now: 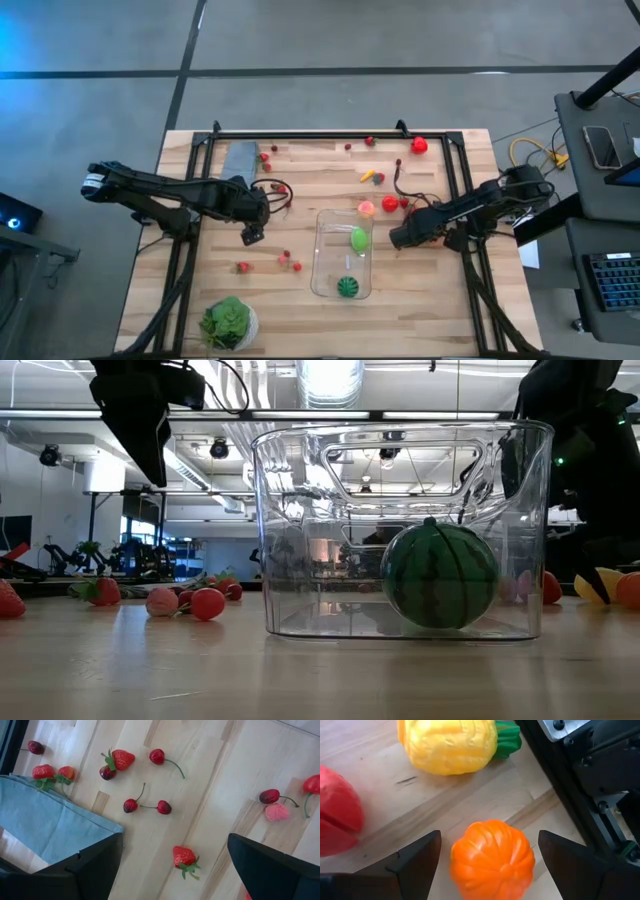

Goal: Pick and placing Produce into tupperware
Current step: Put the pumpkin into the transparent bin

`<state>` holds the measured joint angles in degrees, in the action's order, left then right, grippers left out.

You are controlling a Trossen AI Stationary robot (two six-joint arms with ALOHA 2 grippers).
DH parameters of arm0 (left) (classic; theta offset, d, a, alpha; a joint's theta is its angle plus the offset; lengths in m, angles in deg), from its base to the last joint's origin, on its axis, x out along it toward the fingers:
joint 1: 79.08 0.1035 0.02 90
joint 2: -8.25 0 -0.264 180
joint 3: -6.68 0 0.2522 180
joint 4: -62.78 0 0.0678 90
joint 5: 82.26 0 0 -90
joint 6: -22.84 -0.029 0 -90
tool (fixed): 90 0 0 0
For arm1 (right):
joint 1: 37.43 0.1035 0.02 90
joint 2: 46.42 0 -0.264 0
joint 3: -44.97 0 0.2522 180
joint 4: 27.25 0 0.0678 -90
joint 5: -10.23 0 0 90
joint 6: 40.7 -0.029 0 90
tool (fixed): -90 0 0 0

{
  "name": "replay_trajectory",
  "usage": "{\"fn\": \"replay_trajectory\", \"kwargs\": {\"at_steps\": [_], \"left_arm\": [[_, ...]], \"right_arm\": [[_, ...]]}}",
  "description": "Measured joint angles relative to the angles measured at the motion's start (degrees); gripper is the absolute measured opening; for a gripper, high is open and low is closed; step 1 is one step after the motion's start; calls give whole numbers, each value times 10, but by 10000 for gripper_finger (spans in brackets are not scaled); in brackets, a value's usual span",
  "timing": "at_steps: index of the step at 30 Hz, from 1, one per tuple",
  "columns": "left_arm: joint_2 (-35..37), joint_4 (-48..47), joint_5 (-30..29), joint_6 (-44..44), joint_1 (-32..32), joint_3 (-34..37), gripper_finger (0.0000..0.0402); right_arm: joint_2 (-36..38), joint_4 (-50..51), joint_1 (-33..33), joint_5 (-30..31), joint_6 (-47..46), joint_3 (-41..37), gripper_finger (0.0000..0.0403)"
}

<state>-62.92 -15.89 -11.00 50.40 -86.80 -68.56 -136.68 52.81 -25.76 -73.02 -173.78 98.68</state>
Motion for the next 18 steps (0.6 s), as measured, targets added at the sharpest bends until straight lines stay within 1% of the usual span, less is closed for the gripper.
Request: {"fn": "replay_trajectory", "kwargs": {"at_steps": [5, 13, 15, 18], "left_arm": [[0, 0, 0, 0, 0, 0, 343], [0, 0, 0, 0, 0, 0, 343], [0, 0, 0, 0, 0, 0, 343], [0, 0, 0, 0, 0, 0, 343]], "right_arm": [[1, -18, 0, 5, 0, -6, 318], [1, -34, 0, 10, -1, -7, 240], [1, -35, 0, 10, 0, -6, 230], [2, -37, 1, 6, 1, -2, 230]]}}
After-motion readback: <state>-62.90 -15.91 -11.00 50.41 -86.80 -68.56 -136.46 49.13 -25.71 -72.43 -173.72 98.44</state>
